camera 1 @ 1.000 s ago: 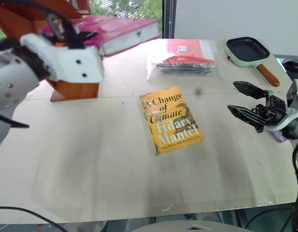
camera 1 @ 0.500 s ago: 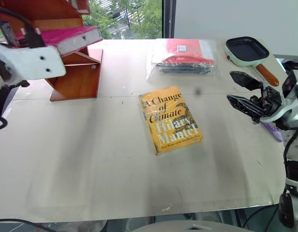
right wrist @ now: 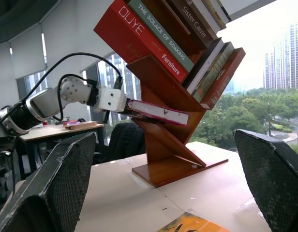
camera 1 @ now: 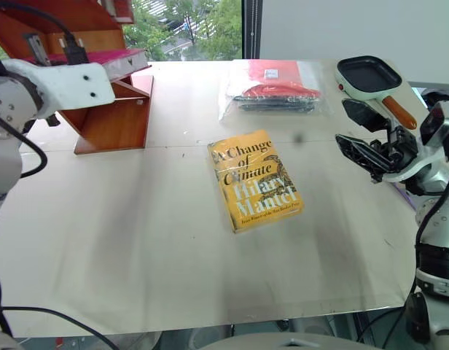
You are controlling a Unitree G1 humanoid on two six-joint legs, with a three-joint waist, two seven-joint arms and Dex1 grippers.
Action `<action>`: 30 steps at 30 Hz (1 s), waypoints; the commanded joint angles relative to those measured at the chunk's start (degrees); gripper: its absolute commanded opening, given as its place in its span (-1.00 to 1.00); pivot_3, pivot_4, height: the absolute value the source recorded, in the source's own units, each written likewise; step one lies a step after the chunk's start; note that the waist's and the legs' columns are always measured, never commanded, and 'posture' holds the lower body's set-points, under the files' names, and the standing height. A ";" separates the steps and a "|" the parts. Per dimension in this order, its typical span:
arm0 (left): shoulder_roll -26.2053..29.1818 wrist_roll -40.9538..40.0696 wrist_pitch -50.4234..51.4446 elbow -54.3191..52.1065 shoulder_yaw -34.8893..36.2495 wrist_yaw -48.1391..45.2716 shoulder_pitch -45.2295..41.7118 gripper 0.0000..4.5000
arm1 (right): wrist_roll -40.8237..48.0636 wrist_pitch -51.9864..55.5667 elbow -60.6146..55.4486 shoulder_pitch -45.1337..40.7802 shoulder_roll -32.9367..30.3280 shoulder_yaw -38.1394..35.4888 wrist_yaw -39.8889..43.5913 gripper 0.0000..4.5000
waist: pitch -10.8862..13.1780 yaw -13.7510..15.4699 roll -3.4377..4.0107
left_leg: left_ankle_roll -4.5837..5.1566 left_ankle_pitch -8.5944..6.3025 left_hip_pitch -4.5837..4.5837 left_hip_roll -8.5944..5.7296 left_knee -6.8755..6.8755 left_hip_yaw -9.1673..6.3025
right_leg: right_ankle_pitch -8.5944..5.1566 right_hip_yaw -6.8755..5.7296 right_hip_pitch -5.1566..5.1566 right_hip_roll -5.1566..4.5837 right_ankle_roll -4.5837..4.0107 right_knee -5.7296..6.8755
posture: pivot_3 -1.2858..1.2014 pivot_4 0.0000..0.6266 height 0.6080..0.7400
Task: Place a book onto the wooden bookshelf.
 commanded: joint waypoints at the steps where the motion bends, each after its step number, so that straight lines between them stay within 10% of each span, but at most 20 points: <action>1: -0.31 2.88 -1.37 6.21 -2.78 -2.85 -4.98 -0.96 | -0.15 -1.37 -2.23 0.11 0.33 -0.35 -0.63 1.00 | 0.00 -0.18 0.00 | 0.00 0.00 0.02 0.00 0.03 0.01 | 0.00 0.03 0.00 0.00 0.00 0.01 | 0.03 -0.52 1.00; 9: -4.30 6.79 0.43 11.93 -6.33 -6.78 -14.63 -0.96 | -0.99 -2.35 -2.49 0.12 1.26 0.71 -1.43 1.00 | -0.01 -0.58 -0.01 | 0.01 0.00 0.07 0.03 0.25 0.08 | 0.00 0.25 -0.06 0.09 0.00 0.53 | 0.03 -0.52 1.00; 10: -4.87 7.10 0.95 11.96 -6.22 -6.88 -15.29 -0.51 | -1.06 -2.36 -2.60 0.16 1.36 0.77 -1.50 1.00 | -0.02 -0.58 -0.01 | 0.01 0.00 0.06 0.03 0.29 0.09 | 0.00 0.26 -0.06 0.09 0.00 0.54 | 0.03 -0.52 1.00; 18: -5.05 5.98 0.78 10.26 -0.96 -1.12 -13.71 0.98 | -0.84 -1.48 -2.98 0.16 1.06 0.60 -1.58 1.00 | -0.03 -0.34 -0.05 | 0.01 -0.01 -0.02 0.03 0.38 0.04 | 0.00 0.23 -0.13 0.06 0.00 0.58 | 0.03 -0.52 1.00; 25: -7.39 0.19 1.51 -3.46 13.23 5.94 -3.85 0.98 | -1.08 -0.46 -2.25 0.67 -1.53 -0.52 -1.06 1.00 | -0.05 -0.02 -0.09 | 0.01 -0.01 -0.10 0.02 0.40 0.01 | 0.00 0.24 -0.20 -0.05 0.00 0.58 | 0.03 -0.52 1.00; 30: -20.20 -14.80 13.18 -20.32 30.76 3.11 5.89 0.98 | -3.45 -0.73 -0.36 4.92 -7.04 -1.58 2.90 1.00 | -0.20 0.61 -0.23 | 0.04 -0.02 -0.15 -0.13 0.56 -0.06 | 0.01 0.07 -0.16 -0.35 0.02 0.47 | 0.03 -0.52 1.00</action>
